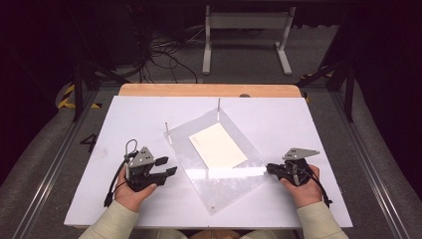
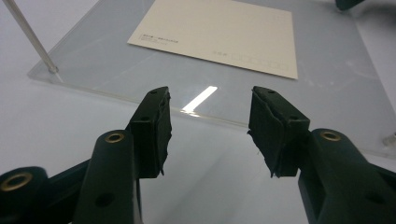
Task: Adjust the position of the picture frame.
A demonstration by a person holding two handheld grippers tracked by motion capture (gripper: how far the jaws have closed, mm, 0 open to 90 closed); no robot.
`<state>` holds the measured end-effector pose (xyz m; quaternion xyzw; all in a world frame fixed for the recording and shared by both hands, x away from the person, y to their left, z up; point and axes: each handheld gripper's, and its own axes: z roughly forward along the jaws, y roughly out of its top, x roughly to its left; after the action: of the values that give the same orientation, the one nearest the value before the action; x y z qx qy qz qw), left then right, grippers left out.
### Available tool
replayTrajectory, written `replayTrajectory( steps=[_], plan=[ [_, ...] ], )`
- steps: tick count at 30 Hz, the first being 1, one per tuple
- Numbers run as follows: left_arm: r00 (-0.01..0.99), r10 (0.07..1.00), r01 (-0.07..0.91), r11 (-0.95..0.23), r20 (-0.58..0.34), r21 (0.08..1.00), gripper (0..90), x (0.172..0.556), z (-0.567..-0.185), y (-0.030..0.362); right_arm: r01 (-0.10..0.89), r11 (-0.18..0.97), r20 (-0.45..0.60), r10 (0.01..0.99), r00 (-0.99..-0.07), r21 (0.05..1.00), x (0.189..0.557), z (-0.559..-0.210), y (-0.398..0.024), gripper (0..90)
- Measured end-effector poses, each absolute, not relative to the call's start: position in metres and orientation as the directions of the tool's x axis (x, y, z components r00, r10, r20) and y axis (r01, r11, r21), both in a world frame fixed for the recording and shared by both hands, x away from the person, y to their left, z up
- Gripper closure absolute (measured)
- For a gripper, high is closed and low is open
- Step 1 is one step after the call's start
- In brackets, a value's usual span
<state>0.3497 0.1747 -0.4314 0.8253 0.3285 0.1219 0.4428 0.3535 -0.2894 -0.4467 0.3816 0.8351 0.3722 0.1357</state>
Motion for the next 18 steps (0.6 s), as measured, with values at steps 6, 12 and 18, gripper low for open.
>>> replayTrajectory(
  steps=[6,12,18],
  plan=[
    [0.732,0.674,0.467,-0.387,-0.102,0.795,50.4,0.353,-0.435,0.182,0.490,0.517,0.038,0.659,-0.751,0.702,0.334,-0.445,-0.263,83.1],
    [0.711,0.694,0.487,-0.370,-0.114,0.791,50.2,0.352,-0.434,0.190,0.443,0.572,0.034,0.586,-0.810,0.690,0.317,-0.445,-0.240,83.2],
    [0.635,0.761,0.590,-0.366,-0.134,0.719,65.4,0.358,-0.446,0.202,0.400,0.612,0.042,0.514,-0.857,0.682,0.304,-0.445,-0.220,83.2]
  ],
)
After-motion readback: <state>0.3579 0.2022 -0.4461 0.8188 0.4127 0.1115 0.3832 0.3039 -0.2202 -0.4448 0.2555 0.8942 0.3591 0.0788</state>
